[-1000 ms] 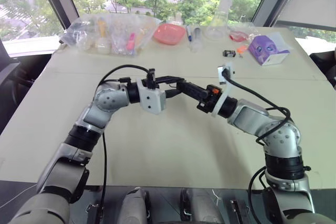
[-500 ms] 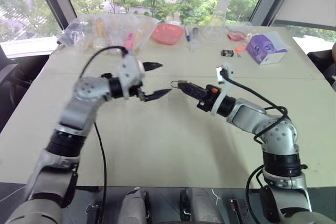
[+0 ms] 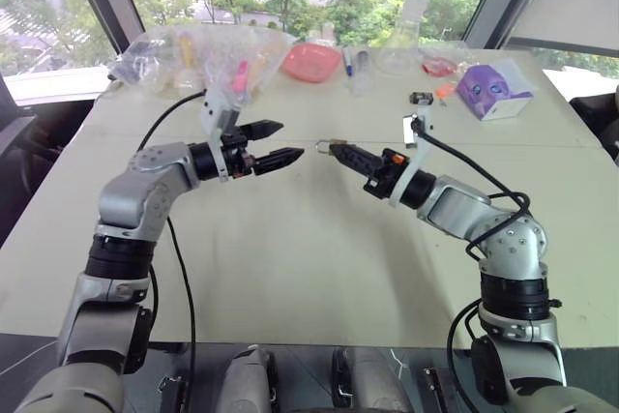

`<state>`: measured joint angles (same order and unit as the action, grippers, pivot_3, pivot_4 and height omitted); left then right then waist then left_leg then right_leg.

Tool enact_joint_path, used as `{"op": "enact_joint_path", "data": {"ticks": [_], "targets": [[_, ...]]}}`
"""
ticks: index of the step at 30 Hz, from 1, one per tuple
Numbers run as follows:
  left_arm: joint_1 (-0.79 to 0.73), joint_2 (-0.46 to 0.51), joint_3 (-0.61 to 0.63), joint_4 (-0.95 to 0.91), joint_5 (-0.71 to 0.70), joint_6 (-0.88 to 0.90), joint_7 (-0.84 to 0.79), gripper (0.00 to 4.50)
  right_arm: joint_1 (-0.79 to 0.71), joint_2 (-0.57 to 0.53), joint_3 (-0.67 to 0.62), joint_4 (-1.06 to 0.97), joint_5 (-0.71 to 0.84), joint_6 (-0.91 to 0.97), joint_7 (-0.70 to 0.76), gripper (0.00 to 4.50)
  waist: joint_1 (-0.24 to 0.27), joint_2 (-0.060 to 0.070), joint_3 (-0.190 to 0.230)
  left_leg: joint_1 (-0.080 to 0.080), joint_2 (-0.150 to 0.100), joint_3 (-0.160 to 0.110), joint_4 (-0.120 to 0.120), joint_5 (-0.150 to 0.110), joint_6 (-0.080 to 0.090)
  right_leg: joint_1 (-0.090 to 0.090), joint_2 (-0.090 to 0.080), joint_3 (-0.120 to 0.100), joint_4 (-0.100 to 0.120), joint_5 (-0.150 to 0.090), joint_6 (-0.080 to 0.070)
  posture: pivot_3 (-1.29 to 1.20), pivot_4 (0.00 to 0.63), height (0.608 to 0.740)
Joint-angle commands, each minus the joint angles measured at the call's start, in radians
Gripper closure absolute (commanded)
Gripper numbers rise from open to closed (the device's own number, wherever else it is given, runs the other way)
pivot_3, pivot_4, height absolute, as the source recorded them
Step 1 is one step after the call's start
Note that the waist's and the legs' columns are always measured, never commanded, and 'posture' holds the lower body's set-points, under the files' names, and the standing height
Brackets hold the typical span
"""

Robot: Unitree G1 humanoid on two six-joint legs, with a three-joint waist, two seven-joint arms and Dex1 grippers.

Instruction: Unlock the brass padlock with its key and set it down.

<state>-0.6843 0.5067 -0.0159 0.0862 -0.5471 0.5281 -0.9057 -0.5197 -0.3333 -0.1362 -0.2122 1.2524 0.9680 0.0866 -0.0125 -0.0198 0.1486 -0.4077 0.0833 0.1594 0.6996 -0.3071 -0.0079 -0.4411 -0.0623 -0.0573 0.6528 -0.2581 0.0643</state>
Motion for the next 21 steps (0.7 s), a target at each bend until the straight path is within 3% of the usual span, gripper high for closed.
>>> {"op": "enact_joint_path", "data": {"ticks": [1, 21], "targets": [[-0.034, -0.018, 0.0, -0.002, 0.018, -0.035, -0.019, 0.43, -0.011, 0.005, -0.026, -0.053, 0.038, 0.002, 0.006, 4.42, 0.0, 0.0, 0.0, 0.0, 0.0, 0.0, 0.0, 0.0, 0.0, 0.0, 0.0, 0.0, 0.0, 0.0, 0.0, 0.0, 0.15, 0.74], [-0.108, -0.137, -0.012, 0.15, 0.142, -0.171, -0.013, 0.43, 0.05, 0.004, 0.005, -0.128, 0.095, 0.02, -0.01, 4.42, 0.001, 0.0, 0.0, 0.0, 0.0, 0.0, 0.0, 0.0, 0.0, 0.0, 0.0, 0.0, 0.0, 0.0, 0.0, 0.0, 0.15, 0.74]]}}
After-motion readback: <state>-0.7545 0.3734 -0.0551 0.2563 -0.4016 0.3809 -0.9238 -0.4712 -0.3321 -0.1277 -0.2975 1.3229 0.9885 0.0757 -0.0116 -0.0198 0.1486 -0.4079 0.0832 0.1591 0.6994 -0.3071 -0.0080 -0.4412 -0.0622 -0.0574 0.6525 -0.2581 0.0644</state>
